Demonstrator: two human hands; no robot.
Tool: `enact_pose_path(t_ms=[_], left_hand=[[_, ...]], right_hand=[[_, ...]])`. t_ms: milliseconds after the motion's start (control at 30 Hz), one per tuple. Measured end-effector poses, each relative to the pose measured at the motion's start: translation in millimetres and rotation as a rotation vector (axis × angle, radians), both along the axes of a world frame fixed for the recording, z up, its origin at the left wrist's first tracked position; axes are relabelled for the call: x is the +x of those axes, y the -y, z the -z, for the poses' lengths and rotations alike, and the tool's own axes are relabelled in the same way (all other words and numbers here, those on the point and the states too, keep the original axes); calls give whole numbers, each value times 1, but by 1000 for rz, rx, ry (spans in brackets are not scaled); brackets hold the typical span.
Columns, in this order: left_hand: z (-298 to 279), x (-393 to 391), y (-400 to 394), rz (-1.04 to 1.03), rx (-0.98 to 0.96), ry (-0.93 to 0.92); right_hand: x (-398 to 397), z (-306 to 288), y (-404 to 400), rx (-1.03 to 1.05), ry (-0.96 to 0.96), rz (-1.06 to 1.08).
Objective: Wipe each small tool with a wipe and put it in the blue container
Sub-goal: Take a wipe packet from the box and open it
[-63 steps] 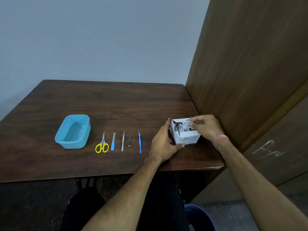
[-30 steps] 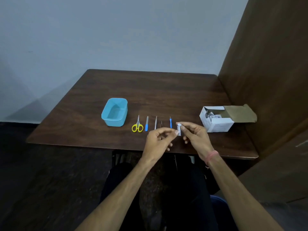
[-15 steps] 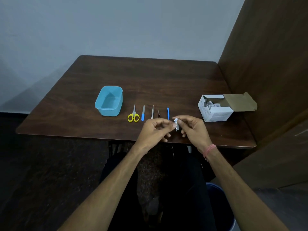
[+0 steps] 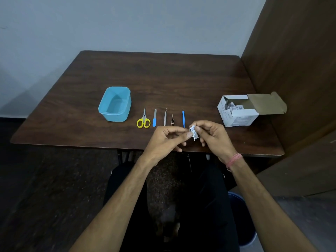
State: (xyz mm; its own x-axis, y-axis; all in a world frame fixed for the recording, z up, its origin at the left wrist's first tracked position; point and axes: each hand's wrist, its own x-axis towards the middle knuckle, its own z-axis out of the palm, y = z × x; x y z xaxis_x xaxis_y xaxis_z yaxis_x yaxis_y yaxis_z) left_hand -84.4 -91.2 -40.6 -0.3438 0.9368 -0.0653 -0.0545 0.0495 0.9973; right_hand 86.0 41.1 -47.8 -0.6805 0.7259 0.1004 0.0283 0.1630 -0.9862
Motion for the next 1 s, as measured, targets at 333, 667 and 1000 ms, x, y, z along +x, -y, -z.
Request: enact_pose_path(t_ms=[333,667,1000], left_hand=[[-2,0,4,15,19,-19],[0,-1,3,4,22,-44],[3,1,2,-91,14,-62]], right_hand=[[3,-1,0,9,26,-20],[3,1,-1,-1,43,-16],[3,1,-1,23,66,-13]])
